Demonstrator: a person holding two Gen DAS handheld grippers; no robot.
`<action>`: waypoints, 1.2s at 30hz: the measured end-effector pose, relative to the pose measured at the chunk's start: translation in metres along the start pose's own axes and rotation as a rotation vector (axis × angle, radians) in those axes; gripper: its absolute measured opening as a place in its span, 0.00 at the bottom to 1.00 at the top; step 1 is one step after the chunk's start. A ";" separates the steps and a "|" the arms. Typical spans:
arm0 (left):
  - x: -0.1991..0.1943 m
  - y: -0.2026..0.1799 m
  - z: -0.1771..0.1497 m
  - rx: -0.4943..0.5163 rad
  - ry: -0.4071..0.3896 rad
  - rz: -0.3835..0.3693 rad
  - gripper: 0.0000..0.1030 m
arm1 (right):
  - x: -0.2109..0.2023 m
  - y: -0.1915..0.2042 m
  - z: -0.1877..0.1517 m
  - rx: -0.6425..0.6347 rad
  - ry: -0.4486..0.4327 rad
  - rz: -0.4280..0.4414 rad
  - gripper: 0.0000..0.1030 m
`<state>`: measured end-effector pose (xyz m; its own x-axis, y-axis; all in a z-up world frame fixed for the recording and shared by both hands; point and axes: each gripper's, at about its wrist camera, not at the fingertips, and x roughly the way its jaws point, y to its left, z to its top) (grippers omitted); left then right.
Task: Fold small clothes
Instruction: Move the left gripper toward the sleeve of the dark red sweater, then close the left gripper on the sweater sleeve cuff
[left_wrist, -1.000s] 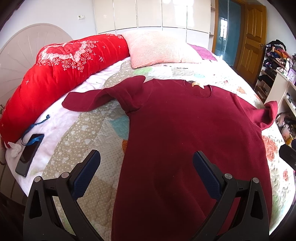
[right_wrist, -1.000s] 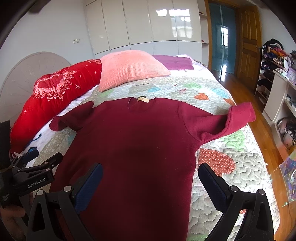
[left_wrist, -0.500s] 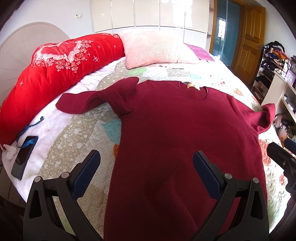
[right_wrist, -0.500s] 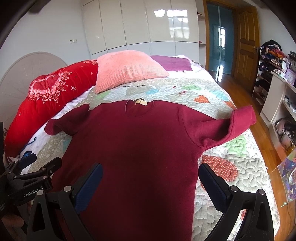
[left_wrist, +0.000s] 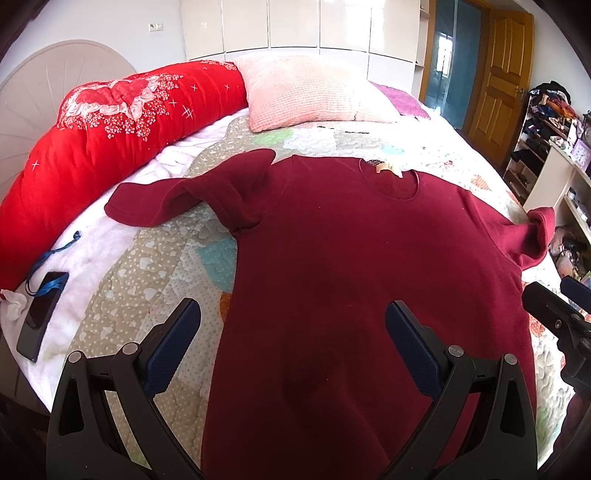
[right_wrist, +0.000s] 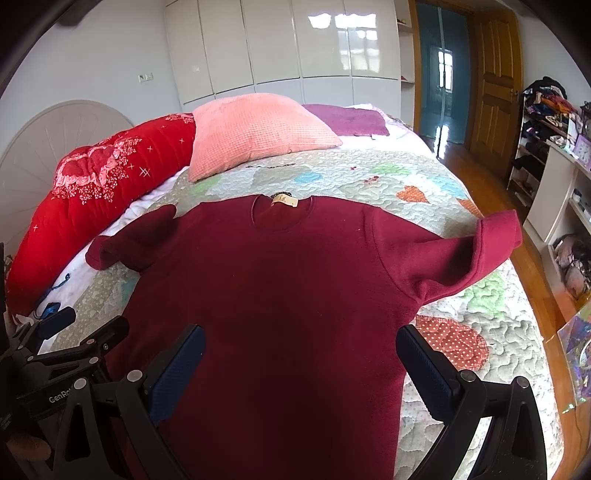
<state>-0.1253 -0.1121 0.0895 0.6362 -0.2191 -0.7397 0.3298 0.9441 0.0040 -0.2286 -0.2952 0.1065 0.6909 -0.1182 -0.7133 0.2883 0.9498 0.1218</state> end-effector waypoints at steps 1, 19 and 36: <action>0.001 0.001 0.000 0.000 0.002 0.002 0.98 | 0.002 0.001 0.001 0.004 -0.002 0.006 0.99; 0.032 0.023 0.009 -0.047 0.033 0.019 0.98 | 0.044 0.022 0.007 -0.038 0.035 0.017 0.99; 0.065 0.145 0.035 -0.331 0.071 0.040 0.98 | 0.083 0.045 0.013 -0.068 0.078 0.067 0.99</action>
<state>-0.0112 0.0018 0.0654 0.5903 -0.1739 -0.7882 0.0544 0.9829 -0.1761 -0.1496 -0.2657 0.0614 0.6529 -0.0332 -0.7567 0.1955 0.9726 0.1260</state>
